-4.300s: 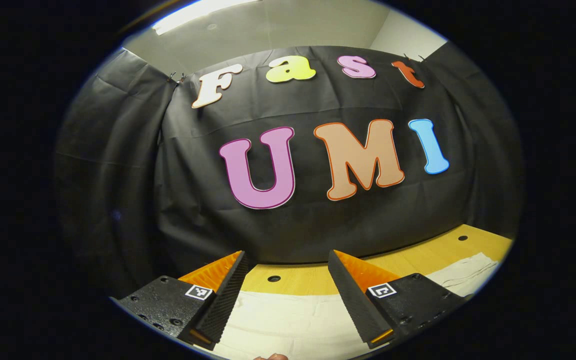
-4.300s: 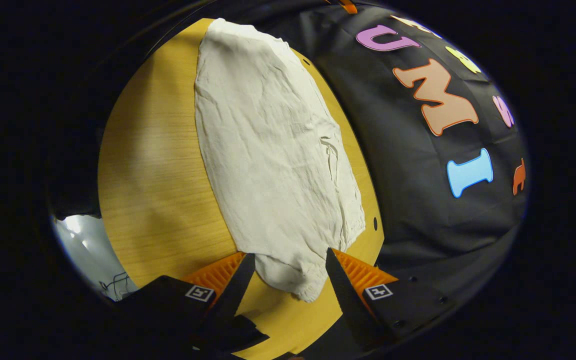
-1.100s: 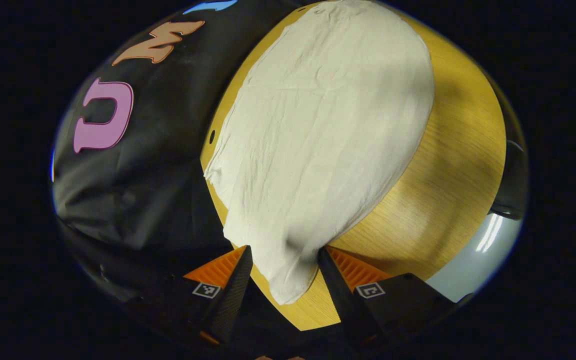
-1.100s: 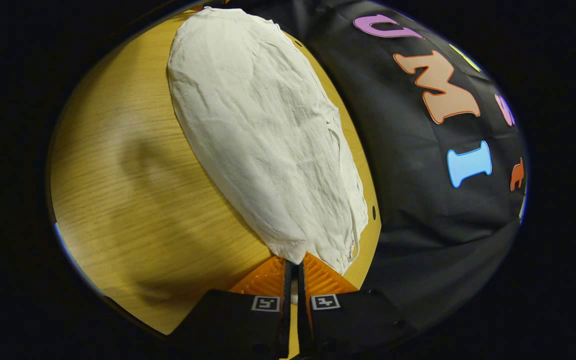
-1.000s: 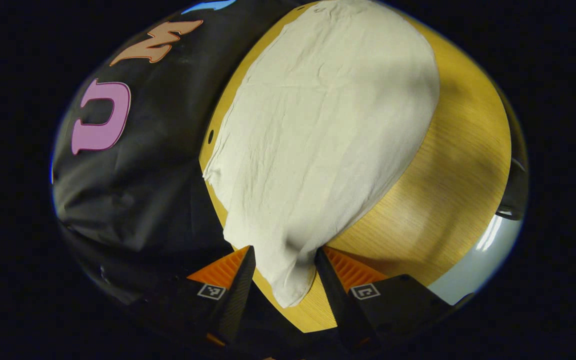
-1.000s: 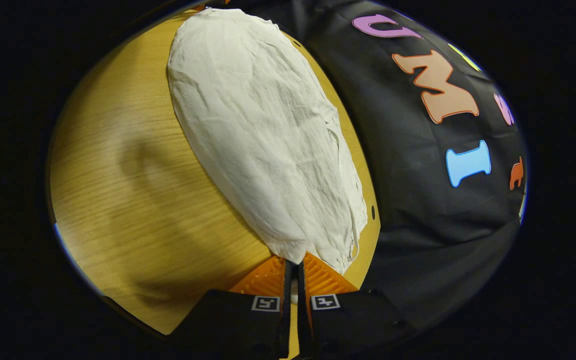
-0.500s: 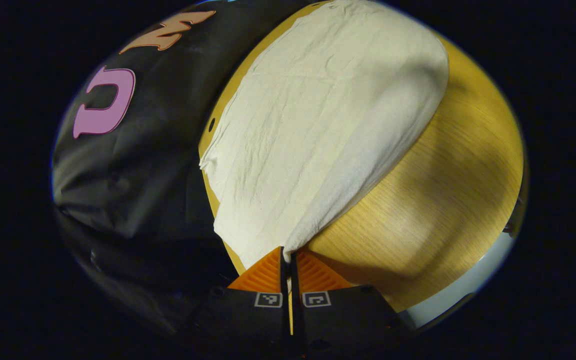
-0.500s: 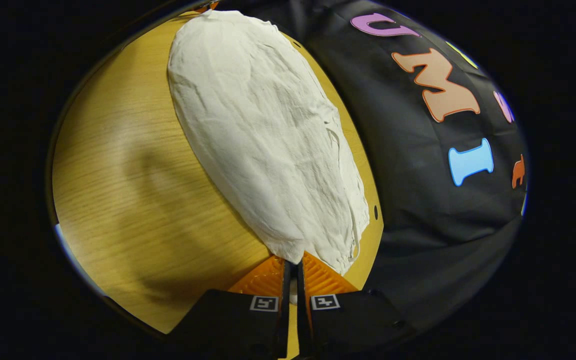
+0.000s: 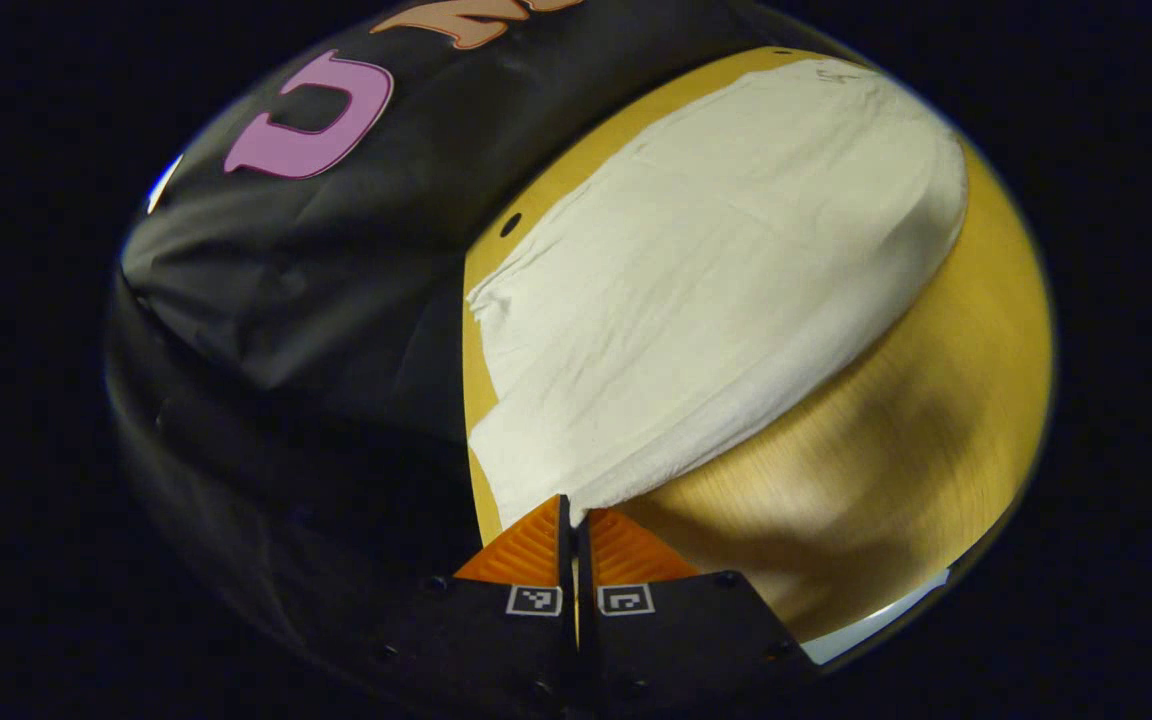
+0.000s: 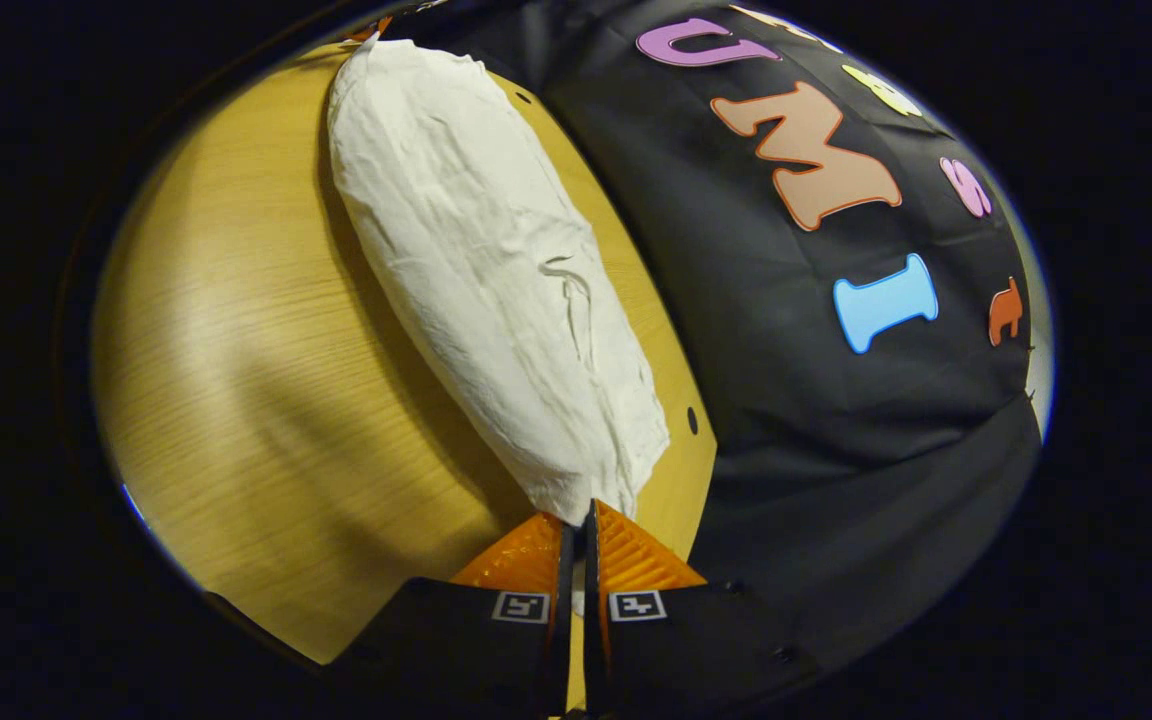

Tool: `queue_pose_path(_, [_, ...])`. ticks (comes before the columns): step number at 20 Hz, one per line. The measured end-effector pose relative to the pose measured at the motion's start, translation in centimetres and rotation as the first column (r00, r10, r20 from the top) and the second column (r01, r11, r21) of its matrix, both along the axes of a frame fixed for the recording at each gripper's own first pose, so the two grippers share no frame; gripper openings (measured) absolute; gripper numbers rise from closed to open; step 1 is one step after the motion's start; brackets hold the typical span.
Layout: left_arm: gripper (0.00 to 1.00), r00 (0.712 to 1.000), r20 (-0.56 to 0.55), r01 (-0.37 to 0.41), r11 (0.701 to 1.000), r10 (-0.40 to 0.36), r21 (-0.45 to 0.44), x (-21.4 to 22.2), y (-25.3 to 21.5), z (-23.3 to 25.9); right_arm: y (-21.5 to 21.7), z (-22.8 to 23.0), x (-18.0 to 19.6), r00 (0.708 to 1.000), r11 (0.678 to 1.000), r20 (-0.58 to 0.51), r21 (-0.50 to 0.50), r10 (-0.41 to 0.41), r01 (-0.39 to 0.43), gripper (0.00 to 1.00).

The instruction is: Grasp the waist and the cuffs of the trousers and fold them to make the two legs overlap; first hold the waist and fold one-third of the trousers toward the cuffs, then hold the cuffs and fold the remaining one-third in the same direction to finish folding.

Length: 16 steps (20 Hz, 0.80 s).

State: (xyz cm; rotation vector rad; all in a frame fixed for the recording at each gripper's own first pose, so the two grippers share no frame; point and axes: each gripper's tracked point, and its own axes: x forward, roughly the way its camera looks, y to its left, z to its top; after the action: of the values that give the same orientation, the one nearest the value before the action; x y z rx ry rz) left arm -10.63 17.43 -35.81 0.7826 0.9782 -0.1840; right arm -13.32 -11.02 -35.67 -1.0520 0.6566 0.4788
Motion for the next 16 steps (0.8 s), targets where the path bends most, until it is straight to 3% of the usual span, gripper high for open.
queue_pose_path(6, [0.00, 0.992, 0.101, -0.075, 0.997, 0.075, 0.004, 4.5, 0.0, 3.4, 0.0, 3.7, 4.5, 0.994, 0.997, 0.096, 0.067, -0.043, 0.037, 0.07])
queue_pose_path(10, [0.00, 0.984, 0.148, -0.108, 0.994, 0.102, 0.032, 4.5, -0.8, 4.7, -0.1, 5.4, 7.2, 0.990, 0.993, 0.129, 0.114, -0.054, 0.039, 0.10])
queue_pose_path(16, [0.00, 0.947, 0.264, -0.172, 0.983, 0.182, -0.060, 7.3, -2.8, 8.7, -0.3, 7.1, 11.8, 0.974, 0.974, 0.155, 0.180, -0.164, 0.136, 0.05])
